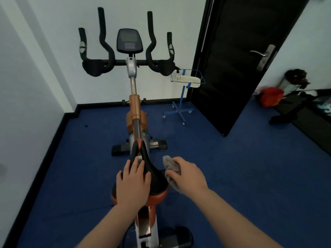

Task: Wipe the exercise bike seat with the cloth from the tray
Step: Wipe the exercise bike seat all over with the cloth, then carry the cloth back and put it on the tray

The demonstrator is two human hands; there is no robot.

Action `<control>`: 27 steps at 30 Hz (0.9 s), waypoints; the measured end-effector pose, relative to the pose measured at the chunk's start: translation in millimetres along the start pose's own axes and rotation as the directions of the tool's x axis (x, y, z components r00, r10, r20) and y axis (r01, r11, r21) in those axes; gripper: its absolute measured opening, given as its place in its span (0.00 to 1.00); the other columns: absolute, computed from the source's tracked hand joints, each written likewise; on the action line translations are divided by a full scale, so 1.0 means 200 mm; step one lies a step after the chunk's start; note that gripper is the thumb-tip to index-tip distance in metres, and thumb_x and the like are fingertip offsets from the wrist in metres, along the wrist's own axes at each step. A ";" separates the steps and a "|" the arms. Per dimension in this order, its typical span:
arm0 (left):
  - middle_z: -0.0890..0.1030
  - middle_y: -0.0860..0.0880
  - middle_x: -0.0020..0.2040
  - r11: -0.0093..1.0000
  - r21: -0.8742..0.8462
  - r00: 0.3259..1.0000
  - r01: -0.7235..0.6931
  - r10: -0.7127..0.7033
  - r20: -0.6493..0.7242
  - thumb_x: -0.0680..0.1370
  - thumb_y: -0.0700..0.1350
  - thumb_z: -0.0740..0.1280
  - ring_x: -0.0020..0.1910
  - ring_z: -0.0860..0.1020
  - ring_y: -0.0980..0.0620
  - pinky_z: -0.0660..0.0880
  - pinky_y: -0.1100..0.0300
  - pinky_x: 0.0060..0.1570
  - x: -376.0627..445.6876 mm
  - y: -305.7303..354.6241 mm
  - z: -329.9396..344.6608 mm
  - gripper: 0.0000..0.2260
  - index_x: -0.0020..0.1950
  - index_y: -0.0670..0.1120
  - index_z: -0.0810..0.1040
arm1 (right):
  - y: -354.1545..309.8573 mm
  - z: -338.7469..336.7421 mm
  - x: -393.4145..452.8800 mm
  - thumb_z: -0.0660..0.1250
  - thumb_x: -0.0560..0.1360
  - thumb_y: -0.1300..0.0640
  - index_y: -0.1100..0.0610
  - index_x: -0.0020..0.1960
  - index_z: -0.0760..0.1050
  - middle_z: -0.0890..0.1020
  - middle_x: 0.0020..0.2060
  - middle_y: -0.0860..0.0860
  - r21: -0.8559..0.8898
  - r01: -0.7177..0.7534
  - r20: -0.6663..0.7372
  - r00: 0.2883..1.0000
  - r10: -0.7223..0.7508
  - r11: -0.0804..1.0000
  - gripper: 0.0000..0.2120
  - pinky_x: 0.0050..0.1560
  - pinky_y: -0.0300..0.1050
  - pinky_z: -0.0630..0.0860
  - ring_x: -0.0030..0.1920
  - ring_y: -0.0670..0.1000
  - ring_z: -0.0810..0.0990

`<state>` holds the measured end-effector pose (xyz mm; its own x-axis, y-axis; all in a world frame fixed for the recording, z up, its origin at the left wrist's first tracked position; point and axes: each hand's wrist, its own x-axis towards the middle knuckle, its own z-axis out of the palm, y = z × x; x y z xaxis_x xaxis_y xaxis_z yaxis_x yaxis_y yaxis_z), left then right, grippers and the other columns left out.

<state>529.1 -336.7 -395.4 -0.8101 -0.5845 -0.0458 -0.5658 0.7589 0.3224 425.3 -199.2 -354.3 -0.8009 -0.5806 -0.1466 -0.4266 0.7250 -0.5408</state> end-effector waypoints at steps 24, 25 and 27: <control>0.56 0.55 0.76 0.976 -0.102 0.978 -0.190 0.198 0.066 0.79 0.56 0.53 0.73 0.56 0.55 0.52 0.56 0.73 -0.05 1.44 0.19 0.21 0.72 0.55 0.61 | 1.15 -1.00 -0.20 0.59 0.79 0.45 0.43 0.64 0.67 0.77 0.53 0.41 -0.243 0.098 -0.067 0.991 -0.117 0.965 0.14 0.44 0.39 0.70 0.51 0.43 0.75; 0.56 0.54 0.76 0.976 -0.098 0.978 -0.197 0.202 0.053 0.79 0.56 0.54 0.73 0.56 0.55 0.52 0.56 0.73 -0.04 1.51 0.20 0.22 0.73 0.55 0.61 | 1.20 -1.06 -0.20 0.60 0.79 0.45 0.43 0.63 0.67 0.77 0.53 0.41 -0.244 0.098 -0.060 0.992 -0.115 0.965 0.13 0.43 0.39 0.69 0.50 0.43 0.75; 0.56 0.53 0.76 0.976 -0.099 0.980 -0.192 0.195 0.026 0.79 0.55 0.54 0.73 0.57 0.54 0.52 0.56 0.73 -0.02 1.62 0.20 0.22 0.73 0.54 0.61 | 1.29 -1.15 -0.19 0.60 0.79 0.46 0.43 0.62 0.68 0.77 0.51 0.41 -0.247 0.101 -0.056 0.991 -0.119 0.964 0.13 0.42 0.38 0.69 0.48 0.43 0.74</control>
<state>343.2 -76.1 -328.9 -0.9088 -0.4172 -0.0065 -0.3816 0.8246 0.4176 248.7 94.5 -297.5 -0.7668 -0.6409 -0.0350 -0.5961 0.7313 -0.3315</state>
